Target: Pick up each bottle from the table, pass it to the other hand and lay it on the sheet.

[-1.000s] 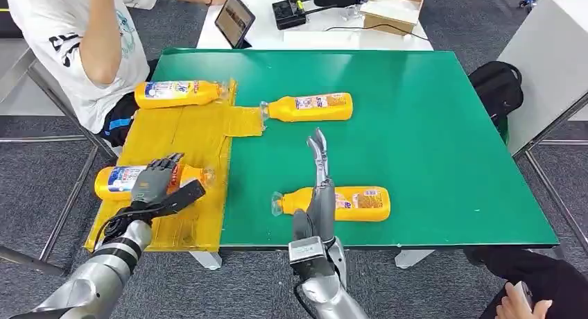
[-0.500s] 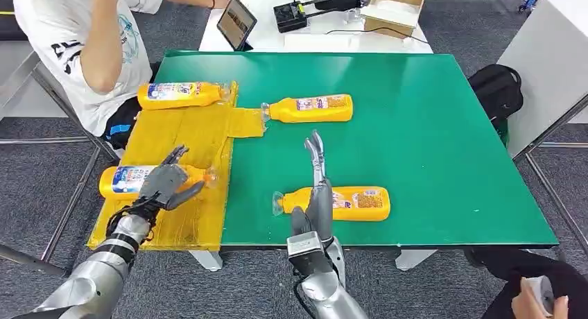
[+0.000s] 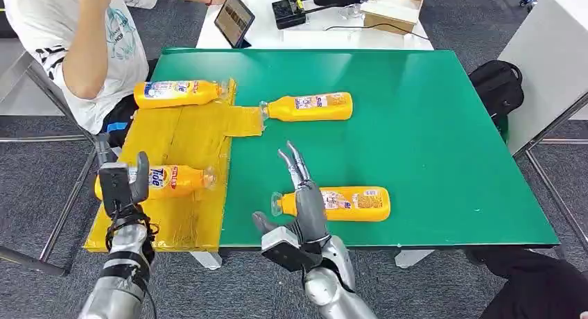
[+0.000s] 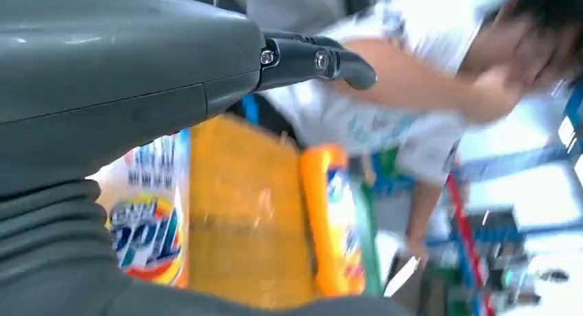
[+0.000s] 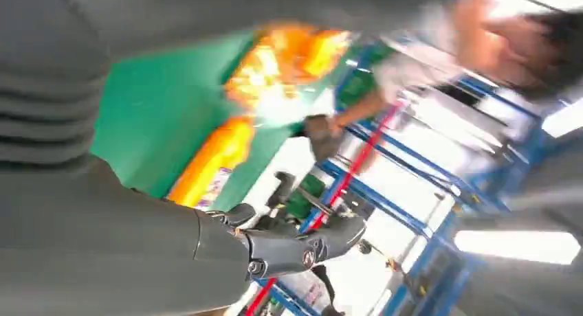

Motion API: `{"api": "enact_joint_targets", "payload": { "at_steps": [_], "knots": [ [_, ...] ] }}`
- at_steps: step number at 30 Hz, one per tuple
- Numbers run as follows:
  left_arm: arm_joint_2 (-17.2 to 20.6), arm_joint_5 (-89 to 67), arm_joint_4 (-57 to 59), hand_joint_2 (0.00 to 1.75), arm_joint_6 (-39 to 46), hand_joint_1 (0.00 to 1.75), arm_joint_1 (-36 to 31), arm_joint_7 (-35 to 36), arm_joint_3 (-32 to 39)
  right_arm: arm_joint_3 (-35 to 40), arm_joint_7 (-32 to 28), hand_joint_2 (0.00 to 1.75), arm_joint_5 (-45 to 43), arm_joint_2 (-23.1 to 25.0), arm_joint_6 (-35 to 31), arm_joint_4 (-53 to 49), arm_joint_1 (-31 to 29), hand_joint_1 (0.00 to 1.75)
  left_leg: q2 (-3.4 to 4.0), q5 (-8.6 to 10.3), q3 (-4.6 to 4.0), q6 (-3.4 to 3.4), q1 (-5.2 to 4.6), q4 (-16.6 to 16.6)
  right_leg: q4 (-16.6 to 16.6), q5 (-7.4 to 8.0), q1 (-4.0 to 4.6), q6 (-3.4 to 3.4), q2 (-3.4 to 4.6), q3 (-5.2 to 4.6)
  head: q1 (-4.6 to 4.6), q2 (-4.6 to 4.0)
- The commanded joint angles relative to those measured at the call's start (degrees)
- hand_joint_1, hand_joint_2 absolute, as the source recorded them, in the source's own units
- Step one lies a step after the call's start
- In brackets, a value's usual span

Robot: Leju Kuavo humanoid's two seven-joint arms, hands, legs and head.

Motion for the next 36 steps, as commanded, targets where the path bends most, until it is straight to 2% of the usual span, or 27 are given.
{"api": "enact_joint_targets", "payload": {
  "at_steps": [1,5,6,9,13,19,31,33,36],
  "knots": [
    [-1.6,-1.7,-17.4,1.75,7.0,0.0,11.9,0.2,-7.8,-4.9,10.7,1.75,10.6,-12.8,7.7,0.9,-3.2,0.0,0.07,-0.05,0.1,0.09,-0.04,-0.1,-0.1,-0.01,-0.01,-0.05,0.0,0.12,0.0,0.0],
    [-1.4,-1.5,-17.0,1.75,7.0,0.0,11.5,0.2,-7.7,-4.8,10.7,1.75,10.7,-12.3,7.7,0.7,-2.9,0.0,0.04,-0.13,0.05,0.12,-0.06,0.0,-0.1,-0.06,-0.01,-0.12,-0.06,0.11,0.02,0.0],
    [-1.2,-2.5,-17.0,1.75,8.1,0.0,11.6,0.2,-8.2,-4.9,12.2,1.75,13.1,-12.7,7.8,0.5,-2.9,0.0,0.04,-0.14,0.06,0.12,-0.04,0.0,-0.1,-0.06,0.02,-0.15,-0.05,0.13,0.02,0.0],
    [-1.4,-6.9,-18.3,1.75,8.8,0.0,14.5,0.2,-9.4,-6.1,17.0,1.75,15.1,-17.3,13.8,0.2,-3.0,0.0,0.05,-0.1,0.02,0.09,-0.05,0.0,-0.1,-0.04,0.0,-0.1,-0.07,0.06,0.0,0.0],
    [-2.0,-7.4,-17.4,1.75,7.0,0.0,15.7,0.2,-9.5,-8.6,17.5,1.75,14.7,-19.0,17.7,0.4,-1.5,0.0,0.0,-0.14,0.13,0.15,-0.07,-0.1,-0.2,-0.08,-0.01,-0.1,-0.12,0.19,0.0,0.0],
    [-2.8,-7.9,-12.6,1.75,3.7,0.0,13.6,0.2,-9.5,-7.7,18.3,1.75,13.7,-18.7,21.9,9.3,-4.2,0.0,0.06,-0.09,0.04,0.08,-0.05,-0.1,-0.2,-0.02,0.0,-0.09,-0.05,0.06,0.0,0.0],
    [-3.2,-8.1,-9.5,1.75,2.4,0.0,12.5,0.2,-9.6,-7.3,20.1,1.75,12.8,-20.2,23.3,14.4,-6.8,0.0,0.09,-0.09,0.07,0.1,-0.05,-0.1,-0.2,-0.01,-0.01,-0.09,-0.04,0.09,0.0,0.0],
    [-3.2,-7.8,-8.9,1.75,2.1,0.0,12.3,0.2,-10.0,-7.3,20.4,1.75,13.0,-20.7,23.6,16.0,-8.1,0.0,0.13,-0.13,0.25,0.14,-0.06,-0.1,-0.2,-0.04,0.02,-0.18,-0.04,0.27,-0.02,0.0],
    [-3.0,-6.9,-8.7,1.75,2.2,0.0,12.0,0.2,-10.0,-6.4,20.9,1.75,13.9,-21.1,23.7,18.1,-10.3,0.0,0.11,-0.09,0.06,0.1,-0.05,0.0,-0.2,-0.01,0.0,-0.1,-0.03,0.09,0.0,0.0]
  ]
}}
